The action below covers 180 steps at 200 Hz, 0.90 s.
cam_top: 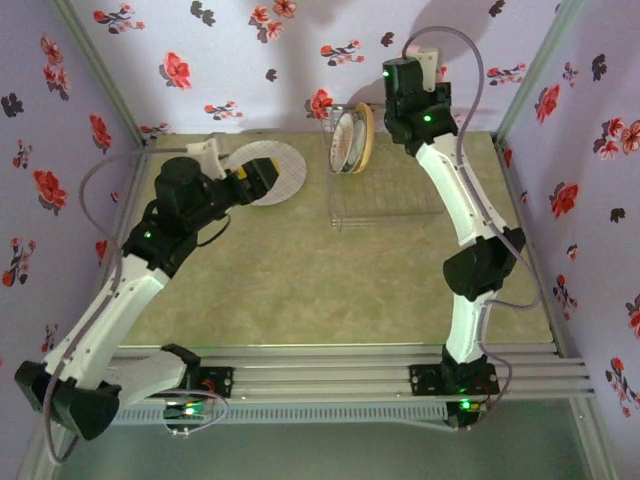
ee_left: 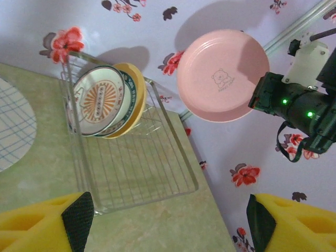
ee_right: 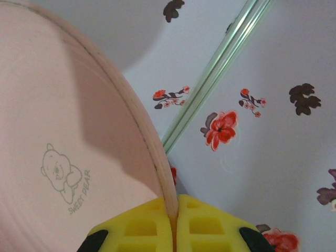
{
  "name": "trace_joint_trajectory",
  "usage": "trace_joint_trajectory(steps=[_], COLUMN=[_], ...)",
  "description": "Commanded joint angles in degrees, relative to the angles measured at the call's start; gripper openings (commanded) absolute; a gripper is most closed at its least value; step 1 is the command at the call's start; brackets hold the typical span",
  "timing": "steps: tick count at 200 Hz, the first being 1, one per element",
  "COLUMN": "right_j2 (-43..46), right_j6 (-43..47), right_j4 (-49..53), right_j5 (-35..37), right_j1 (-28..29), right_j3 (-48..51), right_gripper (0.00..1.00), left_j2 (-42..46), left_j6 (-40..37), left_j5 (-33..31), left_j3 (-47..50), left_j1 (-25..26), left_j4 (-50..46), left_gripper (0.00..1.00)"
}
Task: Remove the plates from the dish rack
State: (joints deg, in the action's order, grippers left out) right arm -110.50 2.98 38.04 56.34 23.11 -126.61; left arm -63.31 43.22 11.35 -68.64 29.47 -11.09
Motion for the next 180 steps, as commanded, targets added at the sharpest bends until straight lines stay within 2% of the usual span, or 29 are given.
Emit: trace_joint_trajectory(steps=[1, 32, 79, 125, 180], right_j2=[6.73, 14.64, 24.37, 28.3, 28.79], right_j6=[-3.15, -8.77, -17.48, -24.73, -28.37], right_j4=[0.51, 3.8, 9.13, 10.43, 10.4], right_j5=[-1.82, -9.19, -29.08, -46.38, -57.9], right_j1=[-0.61, -0.85, -1.64, -1.8, -1.93], right_j3=[1.97, 9.37, 17.78, 23.4, 25.41], right_gripper=[0.0, 0.0, 0.0, 0.0, 0.0], left_j2=[-3.64, -9.89, -20.42, -28.16, -32.13], left_j6=[1.07, 1.3, 0.62, -1.9, -4.99], left_j5=[1.59, 2.32, 3.13, 2.64, -3.54], left_j3=[-3.59, -6.76, -15.56, -23.88, -29.22], left_j1=[1.88, 3.78, 5.48, 7.24, 7.39], left_j4=[3.16, 3.23, -1.09, -6.23, -16.21], left_gripper=[0.8, 0.79, 0.78, 0.77, 0.62])
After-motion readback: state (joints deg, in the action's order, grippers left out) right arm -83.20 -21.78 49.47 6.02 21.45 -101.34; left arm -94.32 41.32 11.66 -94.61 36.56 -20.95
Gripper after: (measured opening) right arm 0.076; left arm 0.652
